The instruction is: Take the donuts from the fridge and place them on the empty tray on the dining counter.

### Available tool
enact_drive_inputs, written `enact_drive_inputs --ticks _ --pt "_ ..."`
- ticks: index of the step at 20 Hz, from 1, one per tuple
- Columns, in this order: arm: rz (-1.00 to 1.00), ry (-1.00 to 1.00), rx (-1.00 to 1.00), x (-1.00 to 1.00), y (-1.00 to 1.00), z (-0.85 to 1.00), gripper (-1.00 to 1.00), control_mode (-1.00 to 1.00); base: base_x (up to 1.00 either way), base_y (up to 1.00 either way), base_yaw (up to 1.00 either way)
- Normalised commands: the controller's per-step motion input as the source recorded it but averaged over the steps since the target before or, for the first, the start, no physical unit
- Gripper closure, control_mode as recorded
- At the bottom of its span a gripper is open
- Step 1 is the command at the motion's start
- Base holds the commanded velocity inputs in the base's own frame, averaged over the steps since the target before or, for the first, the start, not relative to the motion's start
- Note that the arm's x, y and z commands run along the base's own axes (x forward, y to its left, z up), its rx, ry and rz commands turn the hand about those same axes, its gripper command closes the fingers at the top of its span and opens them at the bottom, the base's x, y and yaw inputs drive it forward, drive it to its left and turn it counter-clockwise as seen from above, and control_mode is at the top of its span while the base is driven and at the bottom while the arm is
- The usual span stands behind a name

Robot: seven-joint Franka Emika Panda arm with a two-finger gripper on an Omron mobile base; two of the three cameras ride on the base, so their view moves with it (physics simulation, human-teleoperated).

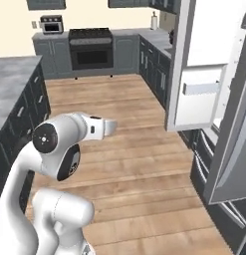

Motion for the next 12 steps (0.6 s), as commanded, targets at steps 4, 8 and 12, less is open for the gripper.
enact_drive_inputs --ticks 4,8,12 --pt "0.0 0.0 0.0 0.0 0.0 0.0 -1.0 1.0 1.0 -0.19 -0.18" --pt "0.0 0.0 0.0 0.0 0.0 0.0 -1.0 1.0 0.58 -0.15 -0.21" --pt "0.0 0.0 0.0 0.0 0.0 0.0 -1.0 1.0 0.04 -0.32 -0.31"
